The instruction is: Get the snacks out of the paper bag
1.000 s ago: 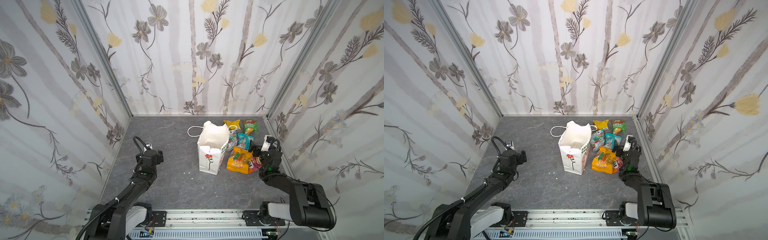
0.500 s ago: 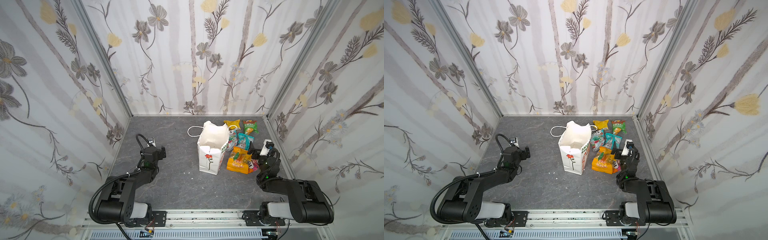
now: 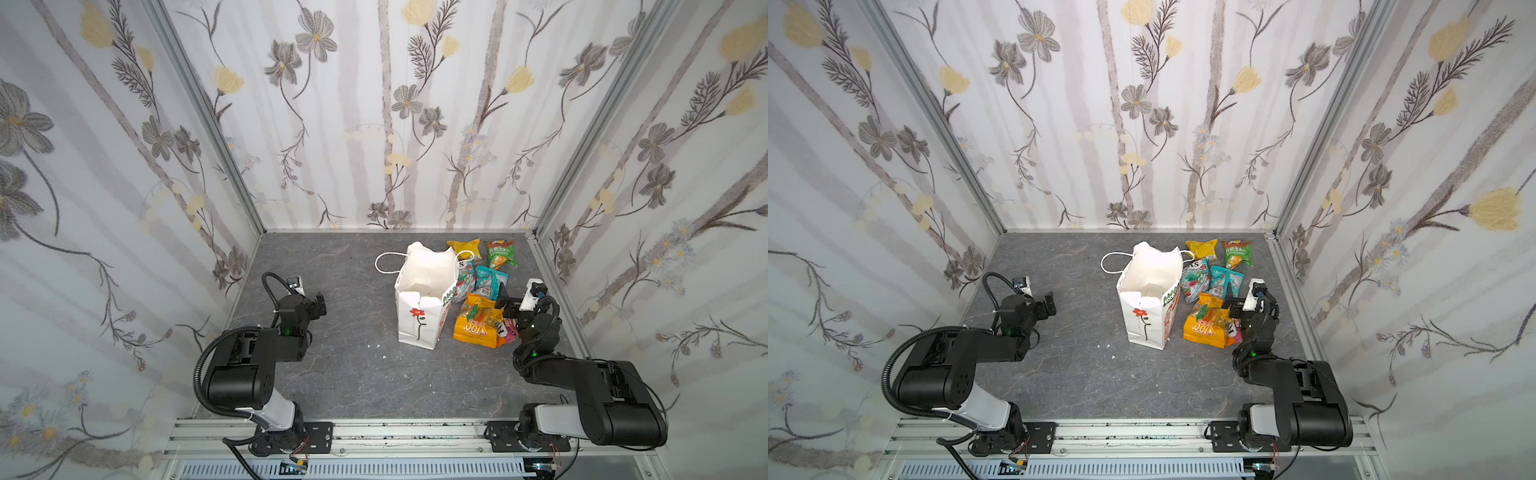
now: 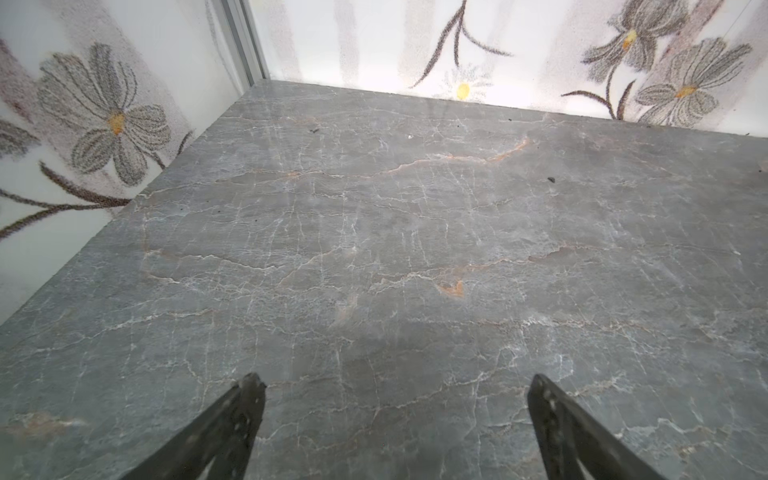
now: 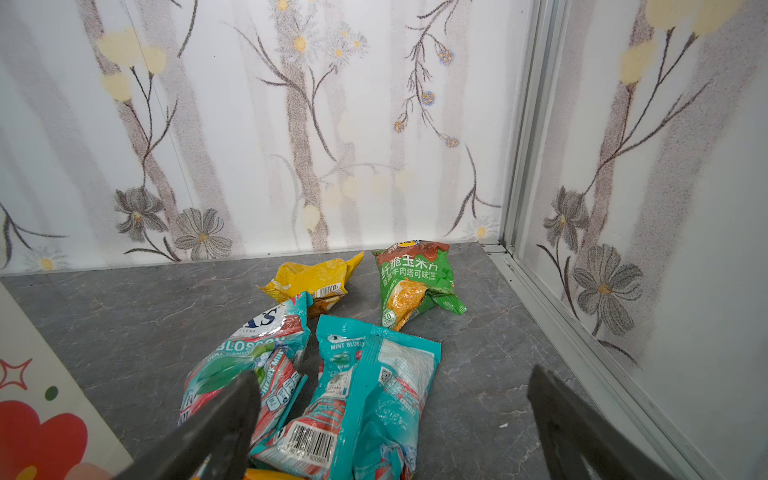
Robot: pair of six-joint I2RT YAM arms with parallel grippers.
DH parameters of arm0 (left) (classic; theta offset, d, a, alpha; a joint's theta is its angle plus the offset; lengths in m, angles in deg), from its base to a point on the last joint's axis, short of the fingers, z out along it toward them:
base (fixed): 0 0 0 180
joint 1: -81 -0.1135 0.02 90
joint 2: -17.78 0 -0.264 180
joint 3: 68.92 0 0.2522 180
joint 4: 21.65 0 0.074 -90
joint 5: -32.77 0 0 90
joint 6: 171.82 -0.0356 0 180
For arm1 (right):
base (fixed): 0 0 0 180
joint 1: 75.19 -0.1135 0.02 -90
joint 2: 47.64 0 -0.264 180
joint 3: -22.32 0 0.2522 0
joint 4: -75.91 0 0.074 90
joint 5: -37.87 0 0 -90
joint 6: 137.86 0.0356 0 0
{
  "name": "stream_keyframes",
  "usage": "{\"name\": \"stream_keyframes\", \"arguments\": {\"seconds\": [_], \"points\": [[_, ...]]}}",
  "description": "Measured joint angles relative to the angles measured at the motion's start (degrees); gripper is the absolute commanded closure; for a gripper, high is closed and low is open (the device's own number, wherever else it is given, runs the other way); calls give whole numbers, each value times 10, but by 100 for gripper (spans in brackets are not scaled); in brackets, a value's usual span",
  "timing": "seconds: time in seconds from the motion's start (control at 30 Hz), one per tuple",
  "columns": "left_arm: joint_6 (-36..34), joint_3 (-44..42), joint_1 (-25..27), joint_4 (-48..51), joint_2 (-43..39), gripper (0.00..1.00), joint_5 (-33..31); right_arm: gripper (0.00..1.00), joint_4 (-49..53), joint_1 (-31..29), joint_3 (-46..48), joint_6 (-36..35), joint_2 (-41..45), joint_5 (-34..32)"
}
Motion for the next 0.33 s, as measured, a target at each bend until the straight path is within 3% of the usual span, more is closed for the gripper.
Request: {"name": "stream_keyframes", "arguments": {"seconds": [0.33], "points": [[2, 0, 1, -5, 0, 0, 6, 1, 5, -3, -13, -2, -6, 0]]}}
